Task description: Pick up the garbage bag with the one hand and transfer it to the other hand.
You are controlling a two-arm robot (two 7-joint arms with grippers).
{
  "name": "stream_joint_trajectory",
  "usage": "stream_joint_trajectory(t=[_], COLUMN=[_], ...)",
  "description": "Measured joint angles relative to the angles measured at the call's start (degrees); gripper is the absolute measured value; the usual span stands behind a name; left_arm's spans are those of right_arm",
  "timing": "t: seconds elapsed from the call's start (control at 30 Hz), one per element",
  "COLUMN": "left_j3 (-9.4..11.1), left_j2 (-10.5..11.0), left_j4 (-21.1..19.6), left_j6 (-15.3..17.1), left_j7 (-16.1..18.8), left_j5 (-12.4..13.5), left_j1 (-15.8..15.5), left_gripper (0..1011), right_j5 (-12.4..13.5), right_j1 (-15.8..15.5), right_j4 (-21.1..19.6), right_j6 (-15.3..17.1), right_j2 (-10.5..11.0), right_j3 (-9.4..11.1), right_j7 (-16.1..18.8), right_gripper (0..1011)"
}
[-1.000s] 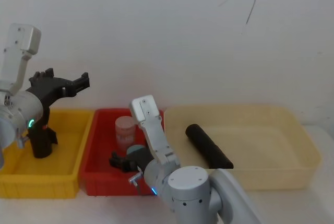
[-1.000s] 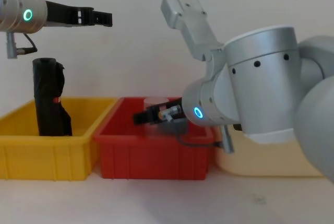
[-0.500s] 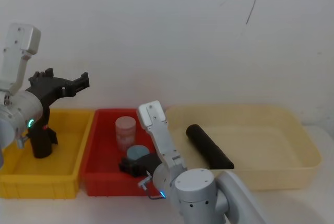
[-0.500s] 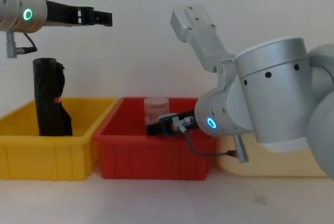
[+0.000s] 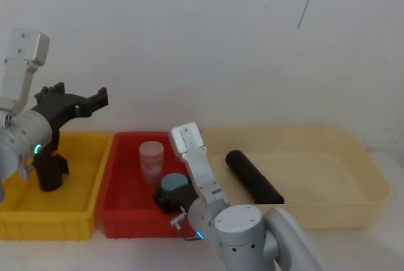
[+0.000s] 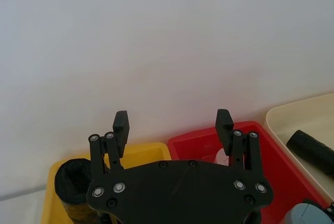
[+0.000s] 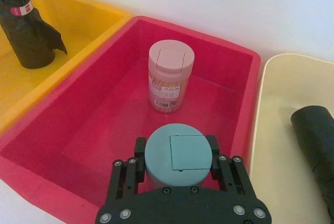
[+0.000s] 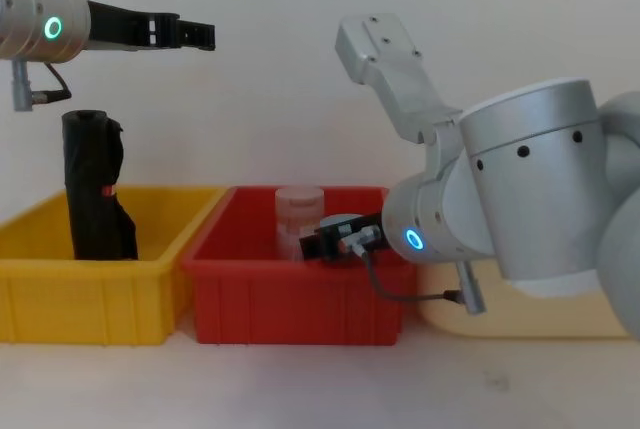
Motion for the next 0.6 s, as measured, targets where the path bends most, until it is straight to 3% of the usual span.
stream_joint_trajectory(t=[0.33, 0.6], left_j3=[0.00, 0.00], left_j2=[0.00, 0.00], left_j4=[0.00, 0.00], left_j6=[0.00, 0.00], left_j7=[0.00, 0.00], left_j5=[0.00, 0.00], left_j1=[0.00, 0.00], left_gripper=[1001, 1001], right_j5=[0.00, 0.84], right_j1=[-0.10, -0.24], right_j4=[-1.52, -5.42], right_j6=[-0.51, -1.30], right_j2=[-0.71, -1.55], right_j3=[0.65, 2.04], right_j7=[0.23, 0.22], right_gripper=[666, 665])
